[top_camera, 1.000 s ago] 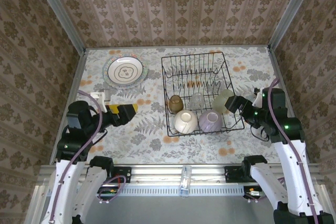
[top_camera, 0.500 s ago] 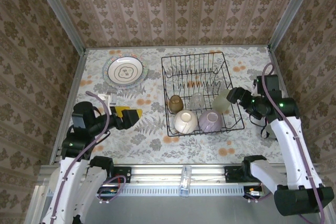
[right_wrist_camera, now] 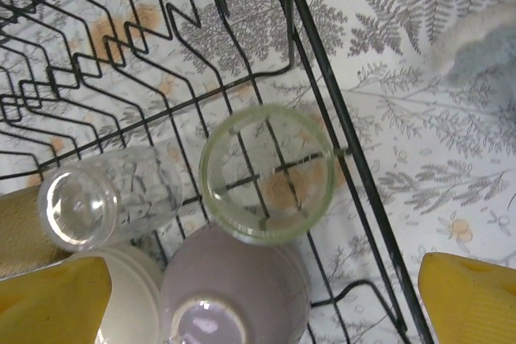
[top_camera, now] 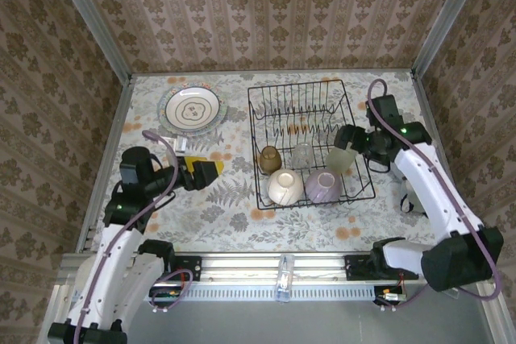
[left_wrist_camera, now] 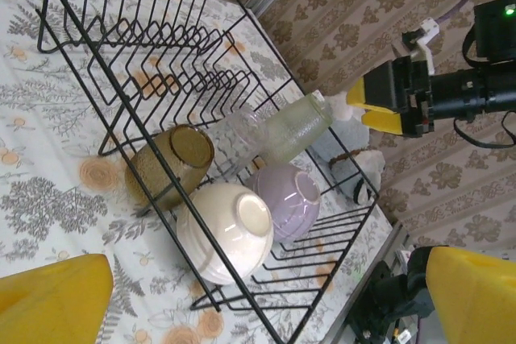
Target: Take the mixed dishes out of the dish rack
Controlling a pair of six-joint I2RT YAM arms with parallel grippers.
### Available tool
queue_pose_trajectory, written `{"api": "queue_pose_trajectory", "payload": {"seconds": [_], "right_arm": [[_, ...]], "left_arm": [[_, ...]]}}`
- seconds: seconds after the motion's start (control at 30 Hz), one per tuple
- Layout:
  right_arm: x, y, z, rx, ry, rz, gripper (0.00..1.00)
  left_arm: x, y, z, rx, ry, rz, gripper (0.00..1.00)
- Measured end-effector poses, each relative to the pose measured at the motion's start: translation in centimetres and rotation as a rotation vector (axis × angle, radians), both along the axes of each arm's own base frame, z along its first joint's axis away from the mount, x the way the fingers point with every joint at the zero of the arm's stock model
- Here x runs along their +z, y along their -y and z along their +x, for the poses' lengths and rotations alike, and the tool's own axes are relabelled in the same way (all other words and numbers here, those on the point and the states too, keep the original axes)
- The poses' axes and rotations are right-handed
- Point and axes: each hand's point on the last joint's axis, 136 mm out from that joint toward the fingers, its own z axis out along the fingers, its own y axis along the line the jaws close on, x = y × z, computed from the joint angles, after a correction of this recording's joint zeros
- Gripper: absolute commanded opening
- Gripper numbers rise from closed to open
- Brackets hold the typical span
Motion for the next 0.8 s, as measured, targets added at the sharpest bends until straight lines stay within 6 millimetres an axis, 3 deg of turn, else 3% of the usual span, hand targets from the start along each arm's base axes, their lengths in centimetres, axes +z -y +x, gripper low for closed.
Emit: {"api": "queue_pose_trajectory", "payload": {"seconds": [0.37,0.57,0.8], "right_arm": [[-2.2,-1.1,3.0,0.083,-0.047,-0.055,1.0],[-4.1,-2.1,3.4,0.117,-0.097,-0.065,0.99],[-4.1,-2.8,3.3,0.137,-0.092,-0.085,0.96]], "left_arm": [[-0.2,0.1,3.4,0.009,-0.014,-0.052,1.0],[0.5,-1.4,4.6,0.062,0.004,-0.099,1.0],[0.7,-1.8,5.1,0.07,0.0,-0.125,1.0]]}}
